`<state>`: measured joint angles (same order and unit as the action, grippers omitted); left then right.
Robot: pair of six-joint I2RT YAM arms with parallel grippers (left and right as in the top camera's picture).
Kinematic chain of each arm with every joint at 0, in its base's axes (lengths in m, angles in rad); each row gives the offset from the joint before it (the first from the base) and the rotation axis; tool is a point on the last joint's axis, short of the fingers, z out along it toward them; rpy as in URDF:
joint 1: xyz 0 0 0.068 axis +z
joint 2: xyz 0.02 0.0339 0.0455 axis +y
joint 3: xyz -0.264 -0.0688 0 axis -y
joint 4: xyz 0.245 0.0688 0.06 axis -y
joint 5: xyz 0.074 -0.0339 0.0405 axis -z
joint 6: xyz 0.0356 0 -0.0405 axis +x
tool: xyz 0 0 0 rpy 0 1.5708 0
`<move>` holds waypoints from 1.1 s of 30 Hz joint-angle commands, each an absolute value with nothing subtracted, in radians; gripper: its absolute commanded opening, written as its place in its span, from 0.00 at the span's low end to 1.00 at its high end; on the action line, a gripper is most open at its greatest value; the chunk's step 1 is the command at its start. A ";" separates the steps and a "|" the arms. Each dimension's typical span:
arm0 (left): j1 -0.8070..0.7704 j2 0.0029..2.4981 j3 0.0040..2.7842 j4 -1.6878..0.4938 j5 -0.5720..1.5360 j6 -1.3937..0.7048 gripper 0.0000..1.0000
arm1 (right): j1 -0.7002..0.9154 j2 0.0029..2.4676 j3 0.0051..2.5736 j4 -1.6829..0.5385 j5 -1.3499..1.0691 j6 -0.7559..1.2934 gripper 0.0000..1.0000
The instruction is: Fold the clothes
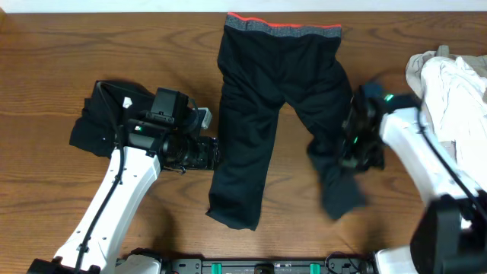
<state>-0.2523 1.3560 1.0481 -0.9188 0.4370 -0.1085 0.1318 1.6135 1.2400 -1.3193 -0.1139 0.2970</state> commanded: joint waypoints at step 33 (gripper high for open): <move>-0.254 1.352 1.049 -0.876 0.426 -0.114 0.82 | 0.007 1.575 1.469 -1.429 -0.108 0.245 0.50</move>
<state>-0.2523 1.3560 1.0481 -0.8814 0.4374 -0.1120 0.0082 1.5707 1.4986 -1.4708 0.0406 0.3103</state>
